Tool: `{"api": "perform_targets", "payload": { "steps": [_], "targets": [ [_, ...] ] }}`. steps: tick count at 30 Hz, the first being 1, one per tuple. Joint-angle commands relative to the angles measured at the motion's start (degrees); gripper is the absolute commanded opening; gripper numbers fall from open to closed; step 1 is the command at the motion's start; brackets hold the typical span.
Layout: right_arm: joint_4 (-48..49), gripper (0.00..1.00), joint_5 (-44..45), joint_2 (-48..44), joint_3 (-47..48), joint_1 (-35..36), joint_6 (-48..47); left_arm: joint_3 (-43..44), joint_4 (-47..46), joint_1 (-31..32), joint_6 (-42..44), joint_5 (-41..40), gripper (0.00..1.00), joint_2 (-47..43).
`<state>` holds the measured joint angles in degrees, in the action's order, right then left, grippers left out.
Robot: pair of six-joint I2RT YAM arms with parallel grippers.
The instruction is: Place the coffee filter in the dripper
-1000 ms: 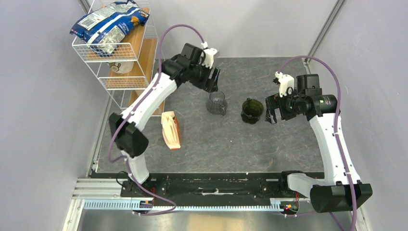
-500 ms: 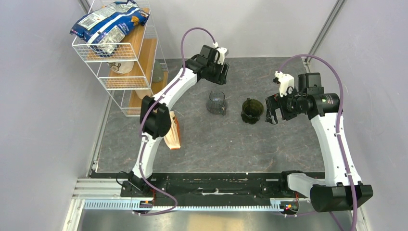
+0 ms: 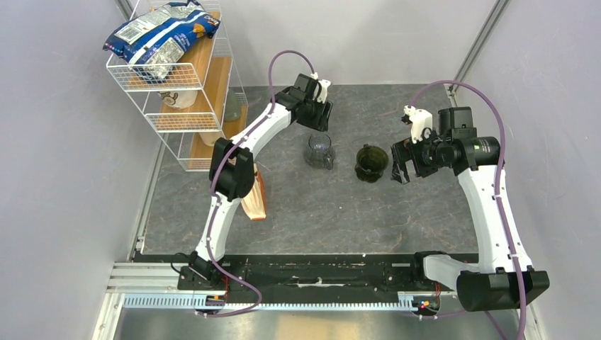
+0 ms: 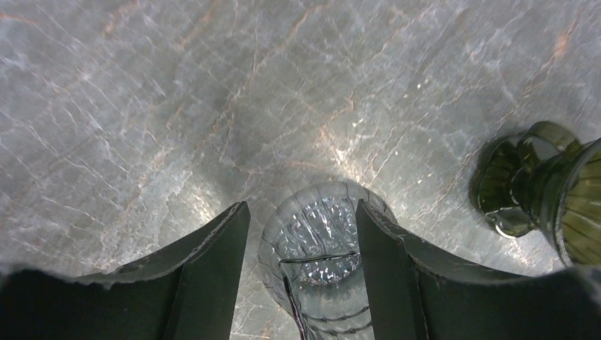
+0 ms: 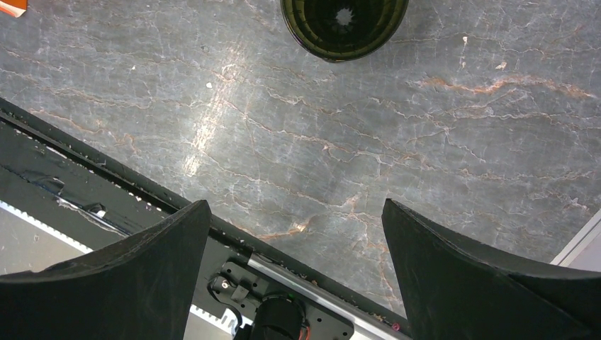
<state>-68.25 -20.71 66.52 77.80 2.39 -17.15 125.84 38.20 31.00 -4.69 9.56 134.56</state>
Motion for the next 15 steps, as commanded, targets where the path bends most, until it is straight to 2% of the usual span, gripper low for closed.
{"api": "perform_targets", "payload": {
  "steps": [1, 11, 15],
  "targets": [
    [-0.85, 0.99, -0.03, 0.41, 2.4, -0.2, -0.64, -2.24, -0.58, -0.07, -0.5, 2.1, 0.65, -2.27],
    [-1.15, 0.99, -0.08, 0.45, 2.54, -0.2, -0.73, -8.48, -0.84, 0.36, -3.73, 6.97, 0.63, -7.73],
    [-1.18, 0.99, -0.16, 0.4, 2.65, -0.14, -0.7, -14.04, -0.76, 1.05, -5.94, 8.72, 0.61, -11.44]
  ]
}}
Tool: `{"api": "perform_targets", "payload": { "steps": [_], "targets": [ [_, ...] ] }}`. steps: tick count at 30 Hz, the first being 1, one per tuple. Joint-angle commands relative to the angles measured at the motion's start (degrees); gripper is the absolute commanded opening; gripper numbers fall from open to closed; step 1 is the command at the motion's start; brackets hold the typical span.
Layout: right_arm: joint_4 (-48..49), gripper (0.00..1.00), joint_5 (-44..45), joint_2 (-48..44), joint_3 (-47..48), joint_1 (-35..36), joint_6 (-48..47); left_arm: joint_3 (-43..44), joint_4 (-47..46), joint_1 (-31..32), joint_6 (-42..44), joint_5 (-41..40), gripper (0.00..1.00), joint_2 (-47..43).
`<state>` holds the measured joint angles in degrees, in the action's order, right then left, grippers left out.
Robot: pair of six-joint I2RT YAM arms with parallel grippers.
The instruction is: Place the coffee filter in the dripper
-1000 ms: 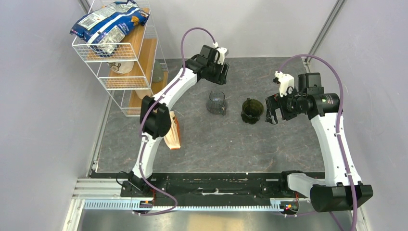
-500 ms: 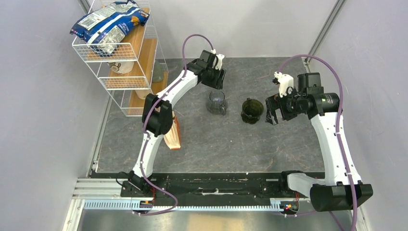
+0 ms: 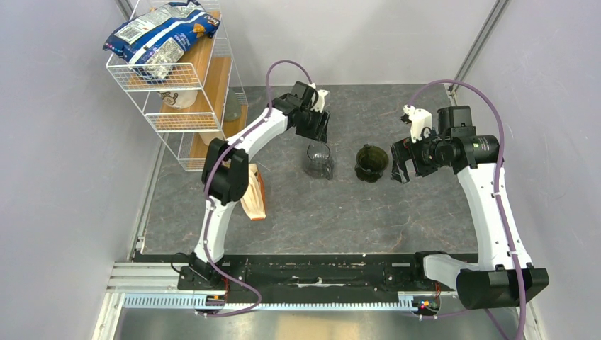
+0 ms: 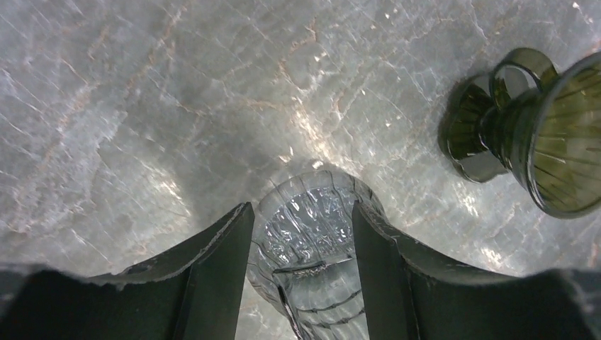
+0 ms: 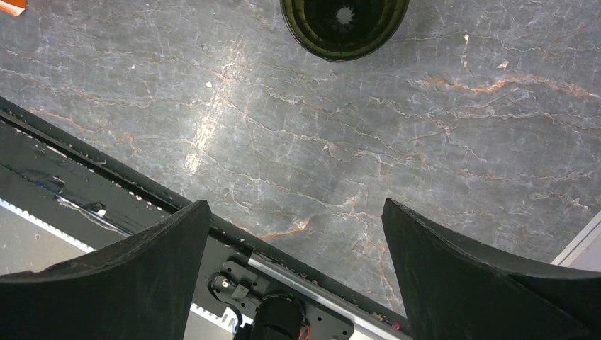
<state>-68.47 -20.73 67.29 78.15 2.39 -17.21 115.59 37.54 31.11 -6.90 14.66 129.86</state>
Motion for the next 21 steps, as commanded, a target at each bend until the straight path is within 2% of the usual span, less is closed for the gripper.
{"api": "perform_targets", "payload": {
  "steps": [1, 14, 18, 21],
  "targets": [
    [-0.94, 0.99, -0.1, -0.47, 2.27, -0.13, -0.63, -5.28, -0.24, 1.05, -3.97, 3.71, 0.61, -7.8],
    [-1.68, 0.99, -1.15, -1.24, 1.69, -0.18, -0.37, -26.02, -2.84, 1.85, -11.82, 3.13, 0.59, -21.25],
    [-1.84, 0.99, -1.42, -1.48, 1.4, -0.15, -0.37, -28.95, -3.79, 1.85, -9.9, 3.59, 0.63, -25.74],
    [-2.01, 0.99, -1.63, -1.69, 1.4, -0.11, -0.43, -29.5, -4.52, 1.79, -2.8, 3.25, 0.7, -29.38]
  ]
}}
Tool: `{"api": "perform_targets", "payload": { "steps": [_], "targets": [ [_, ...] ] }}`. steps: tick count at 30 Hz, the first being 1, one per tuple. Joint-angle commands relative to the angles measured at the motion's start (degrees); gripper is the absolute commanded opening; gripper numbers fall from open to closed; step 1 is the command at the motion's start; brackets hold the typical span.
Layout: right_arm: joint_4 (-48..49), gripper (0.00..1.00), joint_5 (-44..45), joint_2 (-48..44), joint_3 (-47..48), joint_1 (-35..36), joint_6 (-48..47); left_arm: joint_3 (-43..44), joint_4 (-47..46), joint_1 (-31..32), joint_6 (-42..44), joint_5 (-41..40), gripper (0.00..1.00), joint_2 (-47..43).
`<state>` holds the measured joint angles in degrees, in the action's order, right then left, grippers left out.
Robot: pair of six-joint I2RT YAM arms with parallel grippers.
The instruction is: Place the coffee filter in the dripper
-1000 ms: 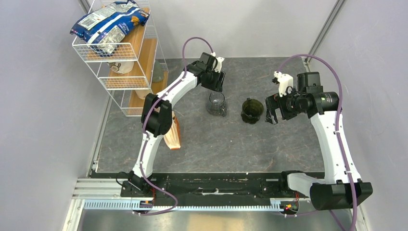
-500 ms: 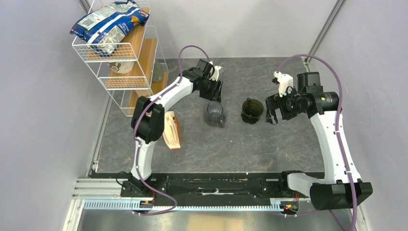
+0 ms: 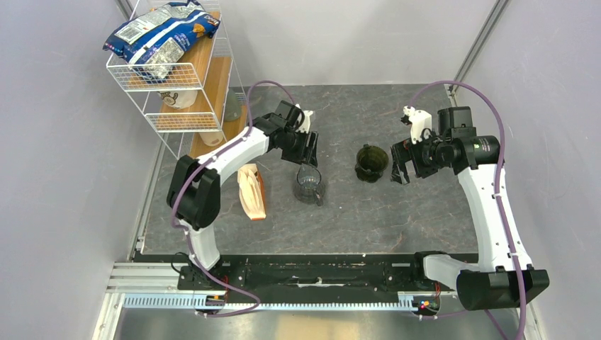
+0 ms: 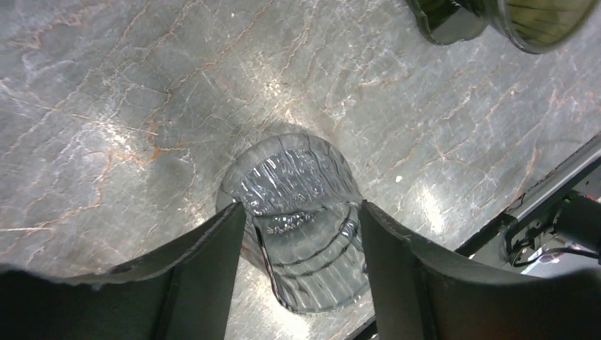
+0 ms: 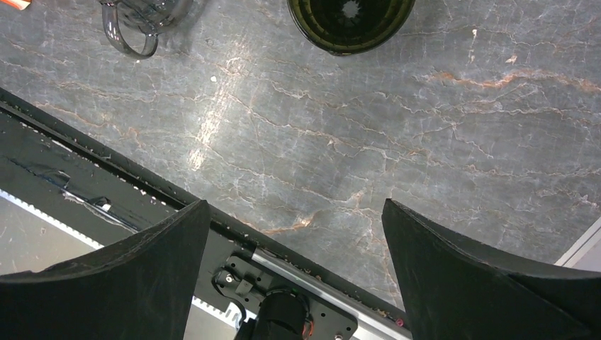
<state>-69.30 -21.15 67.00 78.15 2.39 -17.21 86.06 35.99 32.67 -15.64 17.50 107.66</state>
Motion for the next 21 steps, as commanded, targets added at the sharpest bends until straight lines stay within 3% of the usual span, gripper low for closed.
{"api": "perform_targets", "payload": {
  "steps": [1, 4, 6, 10, 15, 21],
  "targets": [
    [-1.32, 0.99, -1.35, -1.43, 1.46, -0.15, -0.45, 1.32, -1.47, 0.13, 10.0, -0.19, 0.76, -7.72],
    [-1.45, 0.99, -1.2, -1.8, 1.66, -0.19, -0.55, 6.02, 6.25, -0.41, 28.27, 3.74, 0.85, -9.42],
    [-1.69, 0.99, -1.03, -2.19, 1.79, -0.2, -0.7, 6.05, 10.85, -0.41, 39.28, 6.05, 0.85, -12.34],
    [-2.17, 0.99, -1.26, -2.99, 1.7, -0.15, -0.72, -2.09, 13.77, -0.04, 51.31, 10.04, 0.79, -22.05],
    [-2.38, 0.99, -1.91, -3.52, 1.06, -0.19, -0.5, -10.38, 21.68, 5.45, 59.02, 9.68, 0.64, -28.83],
    [-2.26, 0.99, -2.16, -3.45, 1.28, -0.14, 0.22, -21.09, 10.03, 13.47, 54.13, 4.05, 0.56, -32.57]
  ]
}}
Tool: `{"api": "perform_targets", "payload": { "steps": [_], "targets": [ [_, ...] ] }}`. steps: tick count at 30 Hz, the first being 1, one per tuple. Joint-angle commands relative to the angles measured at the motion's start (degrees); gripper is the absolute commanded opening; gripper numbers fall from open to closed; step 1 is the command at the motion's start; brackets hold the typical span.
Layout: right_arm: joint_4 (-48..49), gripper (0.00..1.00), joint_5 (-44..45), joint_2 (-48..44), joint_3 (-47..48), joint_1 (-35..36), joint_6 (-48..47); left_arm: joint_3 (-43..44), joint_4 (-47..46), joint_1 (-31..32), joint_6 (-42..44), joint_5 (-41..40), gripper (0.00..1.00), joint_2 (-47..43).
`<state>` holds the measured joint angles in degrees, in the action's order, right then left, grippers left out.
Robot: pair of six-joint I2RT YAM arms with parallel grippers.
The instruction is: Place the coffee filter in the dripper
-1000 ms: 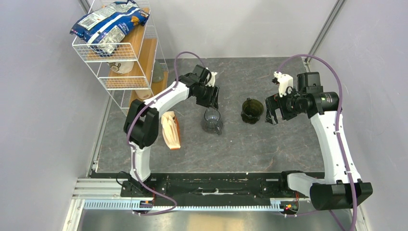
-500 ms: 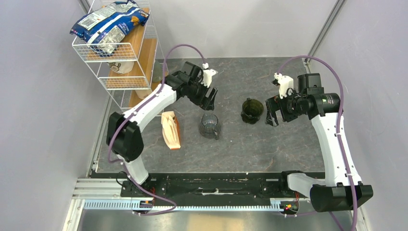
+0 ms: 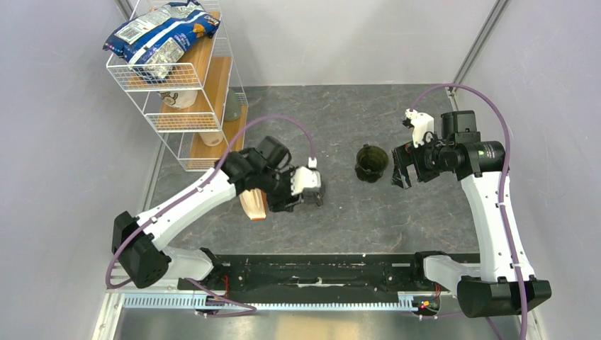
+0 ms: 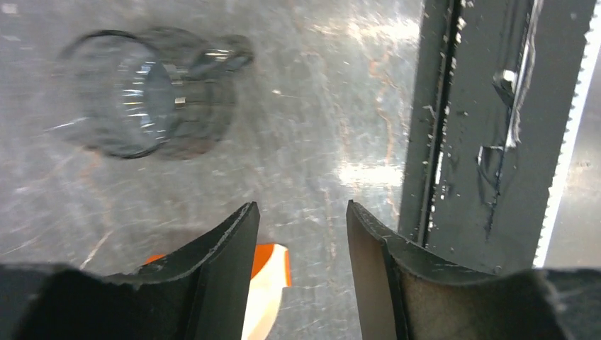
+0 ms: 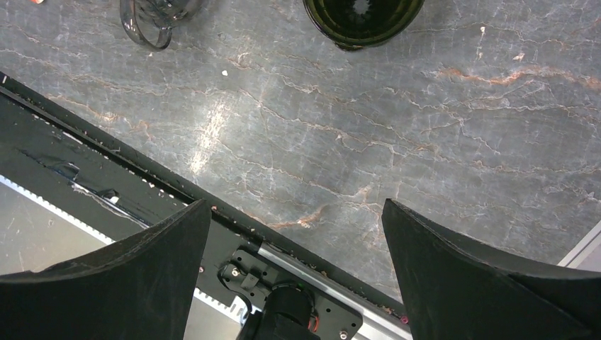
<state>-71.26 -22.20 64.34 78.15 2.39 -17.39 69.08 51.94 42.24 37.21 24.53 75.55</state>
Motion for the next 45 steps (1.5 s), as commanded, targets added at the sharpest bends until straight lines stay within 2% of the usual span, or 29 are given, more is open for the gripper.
{"api": "perform_targets", "payload": {
  "steps": [1, 7, 13, 30, 34, 40, 45],
  "targets": [
    [-0.34, 0.99, -1.03, -0.78, 1.35, -0.2, 0.46, -4.66, -7.1, 5.34, 0.46, -3.67, 0.55, 0.06],
    [-0.13, 0.99, -0.46, -1.31, 1.49, -0.19, 0.6, -9.02, -16.65, 10.93, -2.68, -9.67, 0.51, 4.73],
    [-0.35, 0.99, 0.09, -1.65, 1.58, -0.15, 0.4, -7.49, -25.14, 13.26, -3.27, -13.26, 0.51, 11.7],
    [0.62, 0.99, 3.75, -1.85, 2.49, -0.19, 0.84, 14.54, -31.52, 15.07, -7.85, -14.74, 0.53, 33.8],
    [1.03, 0.99, 3.47, -0.33, 3.73, -0.17, 2.08, 14.68, -29.88, 14.3, -10.49, -11.16, 0.57, 30.81],
    [3.51, 0.99, 4.35, 4.38, 5.25, -0.64, 7.38, 11.57, -26.22, 11.36, -19.46, -2.69, 0.64, 17.32],
    [5.06, 0.99, 8.51, 9.79, 6.22, -0.59, 12.77, 11.25, -20.57, 7.66, -25.04, -1.33, 0.66, 8.19]
  ]
}}
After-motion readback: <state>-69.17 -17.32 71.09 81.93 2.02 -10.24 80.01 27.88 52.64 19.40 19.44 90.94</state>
